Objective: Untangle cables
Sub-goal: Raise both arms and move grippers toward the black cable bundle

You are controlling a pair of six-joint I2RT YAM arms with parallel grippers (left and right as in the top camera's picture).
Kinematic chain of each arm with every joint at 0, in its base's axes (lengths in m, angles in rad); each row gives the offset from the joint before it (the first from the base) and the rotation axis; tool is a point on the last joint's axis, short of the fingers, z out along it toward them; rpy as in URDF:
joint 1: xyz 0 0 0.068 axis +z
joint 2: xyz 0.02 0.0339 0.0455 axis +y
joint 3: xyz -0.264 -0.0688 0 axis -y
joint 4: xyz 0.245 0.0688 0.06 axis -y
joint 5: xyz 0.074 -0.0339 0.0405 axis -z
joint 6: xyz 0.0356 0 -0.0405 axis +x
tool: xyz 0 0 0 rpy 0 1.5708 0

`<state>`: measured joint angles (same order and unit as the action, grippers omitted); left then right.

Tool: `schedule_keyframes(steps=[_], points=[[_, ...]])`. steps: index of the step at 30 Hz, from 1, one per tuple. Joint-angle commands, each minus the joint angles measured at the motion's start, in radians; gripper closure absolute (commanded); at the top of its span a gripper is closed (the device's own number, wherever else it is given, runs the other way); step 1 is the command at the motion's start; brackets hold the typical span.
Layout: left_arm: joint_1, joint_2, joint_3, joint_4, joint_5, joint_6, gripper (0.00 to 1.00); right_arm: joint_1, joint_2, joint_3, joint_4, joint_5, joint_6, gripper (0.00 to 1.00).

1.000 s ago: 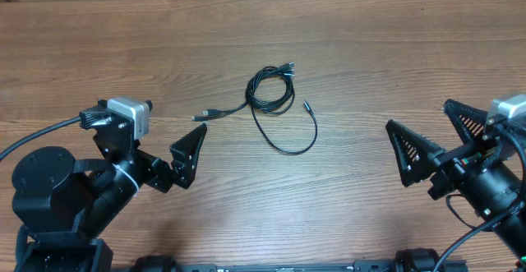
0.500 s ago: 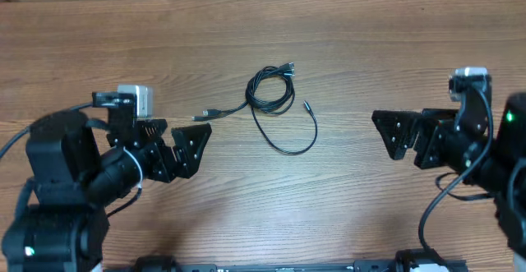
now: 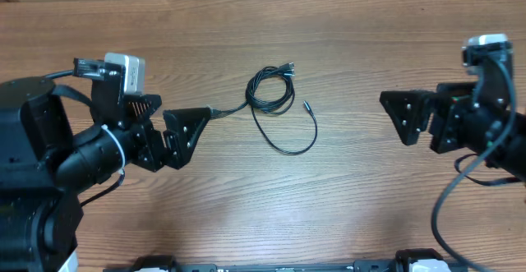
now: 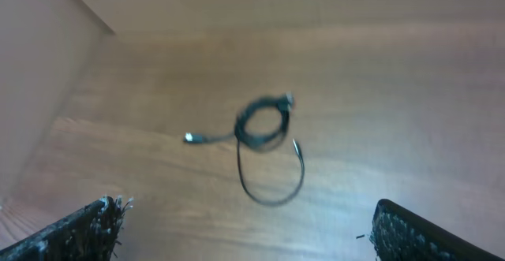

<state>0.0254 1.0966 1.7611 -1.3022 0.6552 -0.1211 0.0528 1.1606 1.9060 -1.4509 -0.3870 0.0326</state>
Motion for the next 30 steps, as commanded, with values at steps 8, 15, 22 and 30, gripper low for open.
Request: schedule_keyframes(steps=[8,15,22,30], points=[[-0.009,-0.058,0.029,-0.029,0.007,-0.044,0.19,-0.002,-0.041,0.092,-0.068,-0.023,-0.003,0.00],[-0.009,-0.152,0.029,-0.059,-0.139,-0.044,0.12,-0.002,-0.122,0.092,-0.112,0.035,-0.001,0.00],[-0.009,-0.150,0.029,-0.008,-0.143,0.023,0.02,-0.002,-0.112,0.091,-0.084,0.024,-0.004,0.00],[-0.009,-0.082,0.027,0.072,-0.346,0.059,0.10,-0.002,0.033,0.091,-0.006,0.012,-0.034,0.00]])
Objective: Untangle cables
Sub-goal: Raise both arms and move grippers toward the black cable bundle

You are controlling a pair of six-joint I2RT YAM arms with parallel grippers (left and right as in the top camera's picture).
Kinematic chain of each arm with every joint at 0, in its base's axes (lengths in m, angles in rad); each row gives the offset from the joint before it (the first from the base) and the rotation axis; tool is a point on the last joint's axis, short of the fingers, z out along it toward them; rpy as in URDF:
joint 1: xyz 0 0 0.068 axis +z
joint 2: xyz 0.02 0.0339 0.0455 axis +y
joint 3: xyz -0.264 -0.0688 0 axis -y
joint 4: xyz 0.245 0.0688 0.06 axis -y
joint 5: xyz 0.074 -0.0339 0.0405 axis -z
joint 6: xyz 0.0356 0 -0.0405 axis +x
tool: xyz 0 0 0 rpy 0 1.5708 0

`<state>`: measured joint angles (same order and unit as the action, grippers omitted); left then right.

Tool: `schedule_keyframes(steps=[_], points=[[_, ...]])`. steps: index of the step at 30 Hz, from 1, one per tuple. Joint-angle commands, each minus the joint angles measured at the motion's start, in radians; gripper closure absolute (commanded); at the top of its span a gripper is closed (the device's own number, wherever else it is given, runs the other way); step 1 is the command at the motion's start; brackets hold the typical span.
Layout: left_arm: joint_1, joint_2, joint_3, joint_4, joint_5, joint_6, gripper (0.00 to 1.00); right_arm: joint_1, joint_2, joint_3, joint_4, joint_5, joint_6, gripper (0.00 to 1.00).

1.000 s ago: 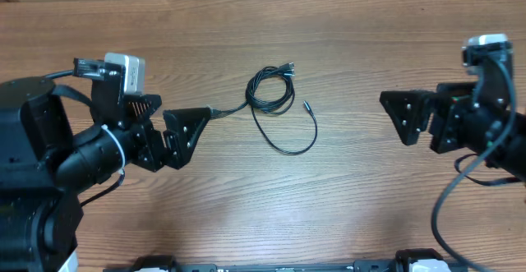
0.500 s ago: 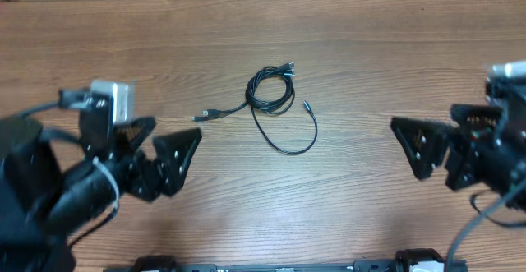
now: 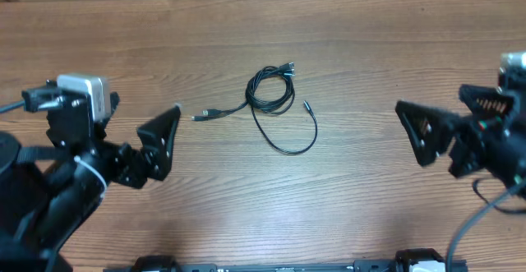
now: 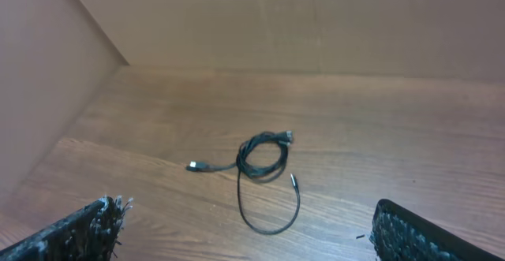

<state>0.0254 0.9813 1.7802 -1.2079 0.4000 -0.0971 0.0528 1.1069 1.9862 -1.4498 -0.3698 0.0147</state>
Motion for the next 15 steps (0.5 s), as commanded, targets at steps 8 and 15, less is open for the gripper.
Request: schedule_keyframes(steps=[8,15], points=[[-0.015,0.055,-0.070,-0.105,-0.086,0.037,0.15,0.030,0.333,0.011,-0.022,-0.036,-0.017,0.00],[-0.254,0.068,-0.291,0.106,-0.135,-0.066,0.12,0.206,0.466,0.010,0.016,0.135,-0.016,0.00]])
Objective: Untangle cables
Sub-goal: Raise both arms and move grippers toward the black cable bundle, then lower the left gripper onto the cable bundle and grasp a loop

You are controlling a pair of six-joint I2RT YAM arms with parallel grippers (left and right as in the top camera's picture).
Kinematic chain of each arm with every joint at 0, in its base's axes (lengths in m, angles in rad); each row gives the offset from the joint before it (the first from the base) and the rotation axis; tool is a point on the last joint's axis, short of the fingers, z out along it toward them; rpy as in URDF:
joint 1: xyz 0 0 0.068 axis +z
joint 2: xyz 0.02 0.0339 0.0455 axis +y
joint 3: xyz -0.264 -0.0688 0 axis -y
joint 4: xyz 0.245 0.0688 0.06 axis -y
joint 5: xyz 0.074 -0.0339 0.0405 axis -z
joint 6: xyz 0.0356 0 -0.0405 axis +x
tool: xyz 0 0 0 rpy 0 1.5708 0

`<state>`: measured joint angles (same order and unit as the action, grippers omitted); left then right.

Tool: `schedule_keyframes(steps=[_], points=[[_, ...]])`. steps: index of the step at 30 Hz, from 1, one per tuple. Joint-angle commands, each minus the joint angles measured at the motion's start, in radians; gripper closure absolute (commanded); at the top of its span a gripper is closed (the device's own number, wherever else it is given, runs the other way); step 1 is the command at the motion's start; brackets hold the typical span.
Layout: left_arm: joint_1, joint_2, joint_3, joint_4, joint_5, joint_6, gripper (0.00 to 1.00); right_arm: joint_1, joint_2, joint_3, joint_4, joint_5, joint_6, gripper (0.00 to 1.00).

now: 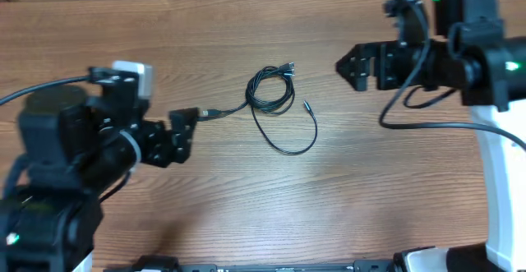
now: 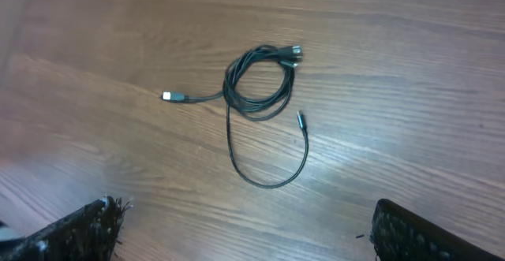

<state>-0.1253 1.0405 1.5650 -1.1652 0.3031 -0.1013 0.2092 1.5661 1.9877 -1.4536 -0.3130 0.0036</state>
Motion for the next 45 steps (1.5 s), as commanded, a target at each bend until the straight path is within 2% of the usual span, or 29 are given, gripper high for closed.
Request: schedule_keyframes(steps=[1,6,9,17,20,23,26,33,36,38,39,42,45], points=[[-0.144,0.019,-0.094,0.087,-0.065,-0.080,0.11,0.069,0.010,0.008,0.032,0.098,-0.005,0.00],[-0.315,0.120,-0.117,0.135,-0.105,-0.109,0.07,0.090,0.032,0.008,0.045,0.111,0.003,0.00],[-0.370,0.194,-0.116,0.158,-0.099,-0.117,0.02,0.090,0.042,0.008,0.030,0.110,0.021,0.00],[-0.372,0.253,-0.115,0.332,-0.059,-0.119,0.01,0.090,0.042,0.008,0.035,0.110,0.022,0.00],[-0.372,0.254,-0.115,0.392,-0.129,-0.181,0.04,0.090,0.042,0.008,0.034,0.110,0.056,0.00],[-0.372,0.254,-0.111,0.369,-0.298,-0.270,0.06,0.090,0.042,0.008,0.034,0.111,0.078,0.00],[-0.372,0.254,-0.111,0.316,-0.389,-0.253,0.05,0.090,0.055,0.008,0.046,0.111,0.078,0.00],[-0.352,0.280,-0.110,0.288,-0.430,-0.209,0.05,0.090,0.184,0.008,0.099,0.073,0.079,0.00],[-0.295,0.326,-0.110,0.278,-0.397,-0.209,0.03,0.090,0.191,0.008,0.143,0.073,0.078,0.00],[-0.235,0.379,-0.110,0.284,-0.300,-0.184,0.00,0.090,0.190,0.008,0.169,0.073,0.078,0.00],[-0.212,0.403,-0.110,0.290,-0.250,-0.168,0.03,0.090,0.190,0.008,0.173,0.073,0.078,0.00],[-0.191,0.455,-0.110,0.320,-0.215,-0.139,0.05,0.090,0.190,0.008,0.169,0.073,0.078,0.00],[-0.195,0.510,-0.110,0.369,-0.198,-0.052,0.04,0.090,0.190,0.008,0.156,0.073,0.074,0.00]])
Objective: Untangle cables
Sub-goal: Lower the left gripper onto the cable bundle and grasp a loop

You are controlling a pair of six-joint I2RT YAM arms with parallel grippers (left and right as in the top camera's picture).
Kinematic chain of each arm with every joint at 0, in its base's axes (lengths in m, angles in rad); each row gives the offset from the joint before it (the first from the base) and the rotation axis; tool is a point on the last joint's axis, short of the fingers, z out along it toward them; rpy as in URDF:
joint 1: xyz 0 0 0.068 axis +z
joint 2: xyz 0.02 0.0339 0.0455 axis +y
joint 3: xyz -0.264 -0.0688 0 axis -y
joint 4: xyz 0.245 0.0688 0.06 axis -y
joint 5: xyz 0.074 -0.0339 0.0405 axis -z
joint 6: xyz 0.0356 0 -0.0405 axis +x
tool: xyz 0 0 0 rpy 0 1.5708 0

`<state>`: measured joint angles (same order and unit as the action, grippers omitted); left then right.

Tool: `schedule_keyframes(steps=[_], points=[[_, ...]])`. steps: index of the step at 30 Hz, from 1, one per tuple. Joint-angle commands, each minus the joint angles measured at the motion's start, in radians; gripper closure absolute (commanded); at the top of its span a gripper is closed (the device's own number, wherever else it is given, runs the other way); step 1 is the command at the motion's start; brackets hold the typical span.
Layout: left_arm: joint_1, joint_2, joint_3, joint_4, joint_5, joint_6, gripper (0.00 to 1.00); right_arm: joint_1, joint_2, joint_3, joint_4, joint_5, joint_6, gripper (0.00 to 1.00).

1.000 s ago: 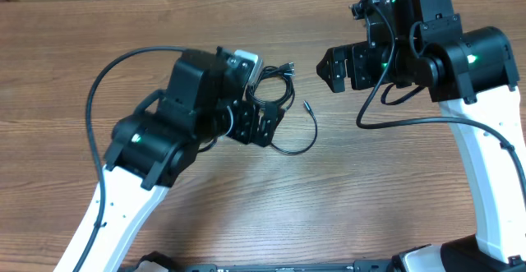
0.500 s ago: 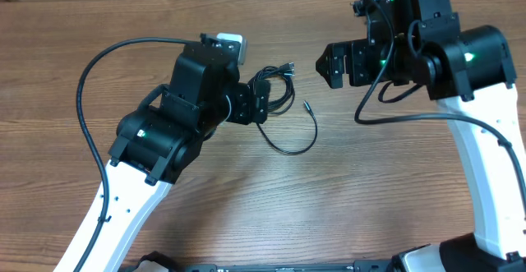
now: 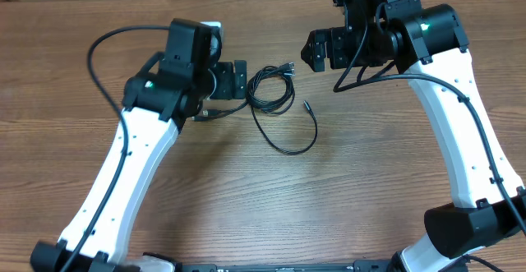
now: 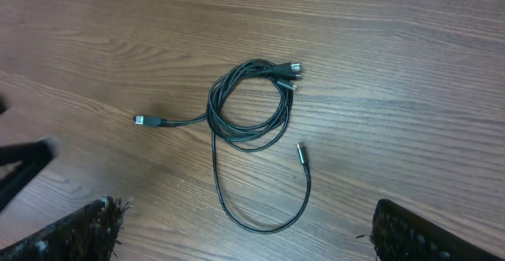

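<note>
A thin black cable lies on the wooden table (image 3: pixel 164 206), its middle wound into a small coil (image 3: pixel 271 89) (image 4: pixel 248 107). A USB plug (image 4: pixel 146 121) sticks out to the left. A loose tail loops toward the front and ends in a small plug (image 3: pixel 306 105) (image 4: pixel 301 152). My left gripper (image 3: pixel 237 80) hovers just left of the coil and looks open; its dark fingers (image 4: pixel 20 170) show blurred at the right wrist view's edge. My right gripper (image 3: pixel 316 50) (image 4: pixel 246 221) is open wide above and right of the coil, holding nothing.
The table's back edge runs just behind both grippers. The long white arm links (image 3: pixel 123 182) (image 3: pixel 460 124) reach in from the front over both sides of the table.
My left gripper has moved from beside the USB plug up to the coil's left edge. My right gripper has moved left, closer to the coil. The cable lies as before.
Both open grippers first sat low at the table's sides, the left near the USB plug. Then both were farther from the cable. Later the right stood at the back right and the left by the plug. Now both flank the coil, and the cable has not moved.
</note>
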<state>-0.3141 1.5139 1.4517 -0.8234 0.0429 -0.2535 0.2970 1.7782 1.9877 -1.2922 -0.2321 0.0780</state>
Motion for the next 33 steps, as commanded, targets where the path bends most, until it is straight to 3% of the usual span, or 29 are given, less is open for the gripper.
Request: schedule_keyframes(steps=[1,6,12,18,19,20,21,26,28,29,31,32,33], points=[[-0.007,0.057,0.003,0.042,0.063,0.113,0.02,0.005,-0.022,0.008,-0.011,-0.008,0.000,0.00],[-0.003,0.163,0.003,0.105,0.141,0.230,0.00,0.005,-0.061,0.008,-0.045,-0.014,-0.001,0.00],[-0.001,0.327,0.003,0.165,0.158,0.269,0.00,0.005,-0.167,0.008,-0.042,-0.084,-0.008,0.00],[0.001,0.459,0.003,0.258,0.161,0.235,0.03,0.005,-0.217,0.008,-0.050,-0.134,-0.008,0.00],[0.000,0.480,0.003,0.282,0.161,0.226,0.07,0.005,-0.218,0.008,-0.051,-0.141,-0.008,0.00],[0.000,0.497,0.003,0.300,0.161,0.218,0.22,0.005,-0.218,0.008,-0.053,-0.146,-0.008,0.00],[0.001,0.512,0.003,0.312,0.161,0.203,0.26,0.005,-0.218,0.008,-0.055,-0.153,-0.008,0.00],[0.002,0.566,0.003,0.353,0.161,0.193,0.18,0.005,-0.219,0.008,-0.063,-0.230,-0.033,0.00],[0.002,0.592,0.003,0.359,0.169,0.188,0.02,0.007,-0.226,0.008,-0.063,-0.267,-0.058,0.00],[0.002,0.600,0.003,0.361,0.169,0.185,0.04,0.007,-0.228,0.008,-0.063,-0.267,-0.060,0.00],[0.002,0.609,0.003,0.365,0.169,0.162,0.32,0.007,-0.237,0.008,-0.052,-0.262,-0.061,0.00],[0.002,0.612,0.003,0.369,0.169,0.159,0.34,0.007,-0.240,0.008,-0.049,-0.262,-0.061,0.00],[0.002,0.612,0.003,0.372,0.169,0.159,0.30,0.007,-0.242,0.008,-0.048,-0.263,-0.061,0.00]])
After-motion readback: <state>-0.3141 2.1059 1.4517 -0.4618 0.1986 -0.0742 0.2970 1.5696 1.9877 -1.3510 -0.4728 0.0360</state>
